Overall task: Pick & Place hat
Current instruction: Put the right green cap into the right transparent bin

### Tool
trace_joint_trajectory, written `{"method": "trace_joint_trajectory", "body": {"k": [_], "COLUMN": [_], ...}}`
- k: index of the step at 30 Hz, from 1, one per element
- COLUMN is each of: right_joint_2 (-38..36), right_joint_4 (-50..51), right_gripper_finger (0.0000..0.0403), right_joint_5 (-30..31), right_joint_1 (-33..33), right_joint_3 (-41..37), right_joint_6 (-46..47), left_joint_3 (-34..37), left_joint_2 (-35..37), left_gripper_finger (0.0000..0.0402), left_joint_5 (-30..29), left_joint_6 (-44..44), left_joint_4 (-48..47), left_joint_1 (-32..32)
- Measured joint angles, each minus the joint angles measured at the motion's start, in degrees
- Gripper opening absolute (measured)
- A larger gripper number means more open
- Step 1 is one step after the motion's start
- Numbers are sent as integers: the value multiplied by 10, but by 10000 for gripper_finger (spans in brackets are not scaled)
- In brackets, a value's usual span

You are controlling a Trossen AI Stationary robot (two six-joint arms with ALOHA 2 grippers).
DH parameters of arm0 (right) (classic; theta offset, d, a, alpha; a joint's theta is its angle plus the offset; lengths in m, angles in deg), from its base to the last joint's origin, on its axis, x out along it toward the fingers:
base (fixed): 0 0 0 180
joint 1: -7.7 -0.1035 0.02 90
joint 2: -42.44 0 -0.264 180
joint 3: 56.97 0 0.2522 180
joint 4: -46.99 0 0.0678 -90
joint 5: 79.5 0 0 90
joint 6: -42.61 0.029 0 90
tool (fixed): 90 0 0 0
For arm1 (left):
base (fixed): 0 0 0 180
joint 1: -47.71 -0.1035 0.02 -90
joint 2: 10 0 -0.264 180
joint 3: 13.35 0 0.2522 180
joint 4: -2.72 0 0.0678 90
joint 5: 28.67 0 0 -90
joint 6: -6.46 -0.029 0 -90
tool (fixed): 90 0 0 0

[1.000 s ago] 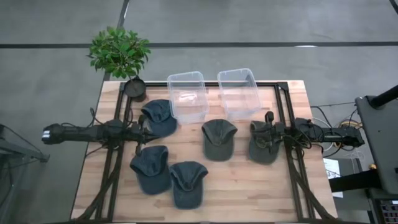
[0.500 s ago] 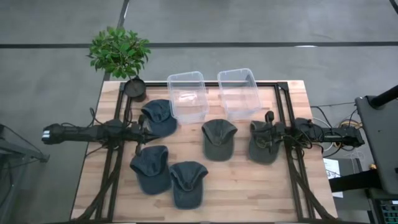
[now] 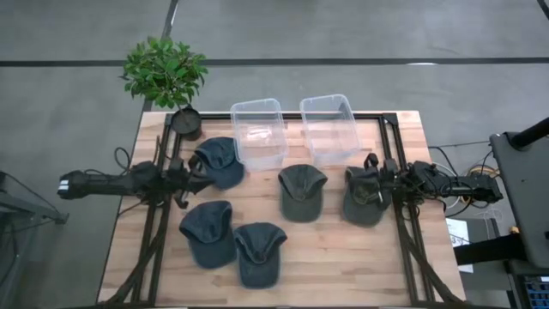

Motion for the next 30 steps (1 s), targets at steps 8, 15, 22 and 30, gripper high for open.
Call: {"method": "trace_joint_trajectory", "body": {"k": [8,15,22,30], "right_joint_2": [38,192,393,646], "right_joint_4": [-12,-8,157,574], "right_gripper_finger": [29,29,29,29], "right_joint_5": [-2,-6,-3,-4], "right_joint_1": [-9,-48,-97,-153], "right_joint_3": [19,114,296,506], "right_joint_6": [175,191,178,297], "left_joint_3": [2,1,0,2], "left_joint_2": [0,0,0,0], "left_gripper_finger": [0,0,0,0], "left_joint_5": [-2,-4,-5,-5], "left_joint_6": [39,5,14,28], "left_joint_4": [30,30,33,26], "left_joint_1": [0,0,0,0]}}
